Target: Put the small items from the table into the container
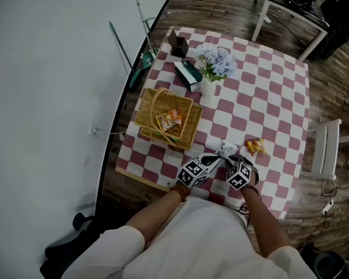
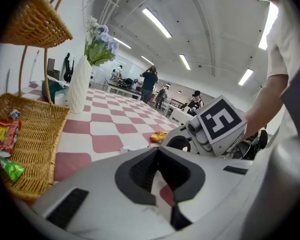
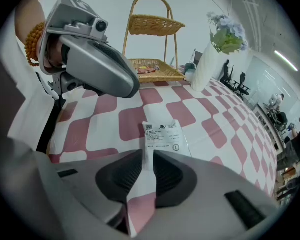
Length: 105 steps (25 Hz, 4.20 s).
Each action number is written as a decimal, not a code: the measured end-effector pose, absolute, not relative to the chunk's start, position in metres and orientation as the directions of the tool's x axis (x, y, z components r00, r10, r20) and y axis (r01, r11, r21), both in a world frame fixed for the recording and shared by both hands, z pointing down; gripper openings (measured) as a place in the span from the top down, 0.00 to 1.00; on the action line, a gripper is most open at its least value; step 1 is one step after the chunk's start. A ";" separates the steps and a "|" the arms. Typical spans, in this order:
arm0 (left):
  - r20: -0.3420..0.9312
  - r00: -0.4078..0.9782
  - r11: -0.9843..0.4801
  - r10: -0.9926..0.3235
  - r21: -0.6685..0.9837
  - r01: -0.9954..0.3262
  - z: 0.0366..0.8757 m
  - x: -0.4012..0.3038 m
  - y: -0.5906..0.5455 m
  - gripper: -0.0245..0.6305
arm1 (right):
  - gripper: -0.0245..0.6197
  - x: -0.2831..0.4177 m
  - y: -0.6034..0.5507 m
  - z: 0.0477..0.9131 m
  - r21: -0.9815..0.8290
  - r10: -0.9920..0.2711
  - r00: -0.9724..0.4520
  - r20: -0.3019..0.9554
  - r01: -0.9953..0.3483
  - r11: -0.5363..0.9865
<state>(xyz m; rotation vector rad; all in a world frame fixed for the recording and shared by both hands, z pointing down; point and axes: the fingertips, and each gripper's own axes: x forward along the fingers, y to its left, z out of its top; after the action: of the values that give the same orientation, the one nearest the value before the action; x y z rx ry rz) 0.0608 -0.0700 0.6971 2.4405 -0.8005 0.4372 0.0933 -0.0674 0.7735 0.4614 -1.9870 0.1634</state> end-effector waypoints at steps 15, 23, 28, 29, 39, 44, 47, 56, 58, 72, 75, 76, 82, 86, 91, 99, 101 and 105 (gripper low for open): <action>0.484 0.761 -0.667 -0.432 0.396 -0.630 0.719 0.059 -0.072 0.94 | 0.82 0.093 -0.068 0.793 0.100 -0.217 -0.331 0.918 -0.339 0.936; 0.472 0.764 -0.669 -0.440 0.396 -0.629 0.713 0.057 -0.071 0.94 | 0.91 0.091 -0.065 0.793 0.091 -0.220 -0.340 0.914 -0.358 0.929; 0.466 0.763 -0.669 -0.448 0.390 -0.632 0.708 0.054 -0.070 0.94 | 0.93 0.090 -0.072 0.781 0.089 -0.254 -0.374 0.892 -0.405 0.910; 0.465 0.762 -0.669 -0.450 0.390 -0.633 0.707 0.053 -0.070 0.94 | 0.93 0.090 -0.073 0.778 0.090 -0.261 -0.380 0.888 -0.411 0.907; 0.435 0.761 -0.666 -0.482 0.382 -0.641 0.688 0.048 -0.071 0.94 | 0.93 0.094 -0.085 0.737 0.080 -0.338 -0.453 0.825 -0.498 0.864; 0.404 0.759 -0.665 -0.510 0.375 -0.646 0.669 0.045 -0.073 0.94 | 0.93 0.098 -0.092 0.705 0.077 -0.396 -0.494 0.774 -0.547 0.834; 0.371 0.762 -0.666 -0.531 0.373 -0.646 0.651 0.045 -0.076 0.94 | 0.93 0.099 -0.094 0.683 0.073 -0.429 -0.520 0.739 -0.571 0.818; 0.228 0.772 -0.694 -0.593 0.343 -0.634 0.563 0.053 -0.086 0.94 | 0.93 0.098 -0.100 0.589 0.056 -0.551 -0.605 0.575 -0.643 0.764; 0.209 0.774 -0.713 -0.598 0.303 -0.633 0.544 0.055 -0.086 0.94 | 0.93 0.099 -0.100 0.569 0.055 -0.578 -0.618 0.534 -0.656 0.753; 0.024 0.782 -0.757 -0.622 0.236 -0.609 0.422 0.053 -0.070 0.94 | 0.93 0.109 -0.084 0.453 0.088 -0.680 -0.657 0.324 -0.695 0.714; 0.007 0.775 -0.750 -0.632 0.249 -0.613 0.406 0.052 -0.068 0.94 | 0.93 0.110 -0.079 0.438 0.092 -0.686 -0.659 0.308 -0.697 0.711; 0.003 0.775 -0.749 -0.632 0.253 -0.612 0.401 0.053 -0.067 0.94 | 0.93 0.110 -0.078 0.432 0.092 -0.690 -0.661 0.296 -0.699 0.709; -0.026 0.785 -0.763 -0.619 0.258 -0.593 0.380 0.059 -0.061 0.94 | 0.93 0.112 -0.067 0.403 0.127 -0.707 -0.665 0.240 -0.700 0.702; -0.035 0.784 -0.764 -0.619 0.257 -0.592 0.372 0.060 -0.059 0.94 | 0.93 0.112 -0.067 0.380 0.105 -0.732 -0.665 0.150 -0.726 0.680; -0.032 0.777 -0.758 -0.629 0.245 -0.604 0.370 0.055 -0.055 0.94 | 0.93 0.110 -0.066 0.377 0.105 -0.726 -0.671 0.149 -0.720 0.686; -0.031 0.736 -0.720 -0.676 0.241 -0.651 0.370 0.034 -0.050 0.94 | 0.93 0.087 -0.058 0.387 0.137 -0.662 -0.722 0.201 -0.649 0.749; -0.030 0.724 -0.708 -0.689 0.240 -0.664 0.370 0.028 -0.048 0.94 | 0.93 0.079 -0.055 0.387 0.141 -0.643 -0.737 0.206 -0.628 0.765; -0.024 0.695 -0.679 -0.718 0.241 -0.693 0.370 0.013 -0.042 0.94 | 0.93 0.064 -0.051 0.387 0.134 -0.613 -0.763 0.208 -0.598 0.790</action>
<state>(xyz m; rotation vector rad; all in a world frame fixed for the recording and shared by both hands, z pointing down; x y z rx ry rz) 0.0133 -0.0418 0.3700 2.6920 -1.1362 -0.1718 0.0640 -0.0512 0.3873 0.9424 -2.7404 -0.0870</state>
